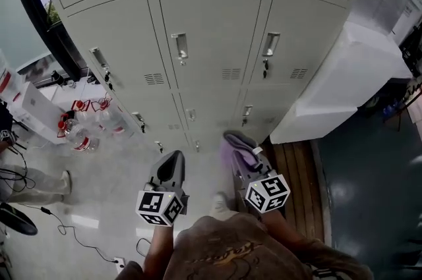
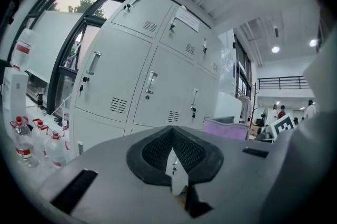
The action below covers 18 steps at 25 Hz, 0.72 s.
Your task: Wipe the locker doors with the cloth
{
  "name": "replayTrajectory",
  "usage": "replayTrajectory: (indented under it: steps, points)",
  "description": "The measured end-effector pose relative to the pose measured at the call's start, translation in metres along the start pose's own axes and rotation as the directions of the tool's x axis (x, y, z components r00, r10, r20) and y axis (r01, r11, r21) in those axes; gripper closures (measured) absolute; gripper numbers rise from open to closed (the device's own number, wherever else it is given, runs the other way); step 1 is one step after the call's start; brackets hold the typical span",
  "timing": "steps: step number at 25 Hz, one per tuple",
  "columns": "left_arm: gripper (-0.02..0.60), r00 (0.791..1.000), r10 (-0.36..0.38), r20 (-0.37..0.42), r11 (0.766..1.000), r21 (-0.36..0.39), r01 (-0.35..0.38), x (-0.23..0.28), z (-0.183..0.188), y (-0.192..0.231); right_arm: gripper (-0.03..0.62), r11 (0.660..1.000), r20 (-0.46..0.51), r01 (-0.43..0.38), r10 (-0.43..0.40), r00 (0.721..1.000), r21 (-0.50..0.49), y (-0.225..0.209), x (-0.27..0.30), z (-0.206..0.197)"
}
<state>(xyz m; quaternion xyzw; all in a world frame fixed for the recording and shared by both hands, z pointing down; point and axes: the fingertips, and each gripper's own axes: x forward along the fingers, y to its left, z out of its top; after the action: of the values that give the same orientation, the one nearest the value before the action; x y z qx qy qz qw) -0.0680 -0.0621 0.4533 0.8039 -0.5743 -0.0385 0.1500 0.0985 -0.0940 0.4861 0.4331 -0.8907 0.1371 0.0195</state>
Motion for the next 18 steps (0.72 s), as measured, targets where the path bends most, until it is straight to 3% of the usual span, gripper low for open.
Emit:
replayTrajectory:
  steps: [10, 18]
  points:
    - [0.578, 0.999, 0.047, -0.007, 0.999, -0.002, -0.047, 0.042, 0.013, 0.018, 0.539, 0.996, -0.051, -0.075, 0.073, 0.996, -0.043, -0.018, 0.051, 0.008]
    - [0.578, 1.000, 0.001, -0.020, 1.000, 0.028, 0.000, 0.048, 0.029, 0.031, 0.539, 0.991, -0.023, -0.081, 0.079, 0.997, -0.108, -0.005, 0.079, 0.032]
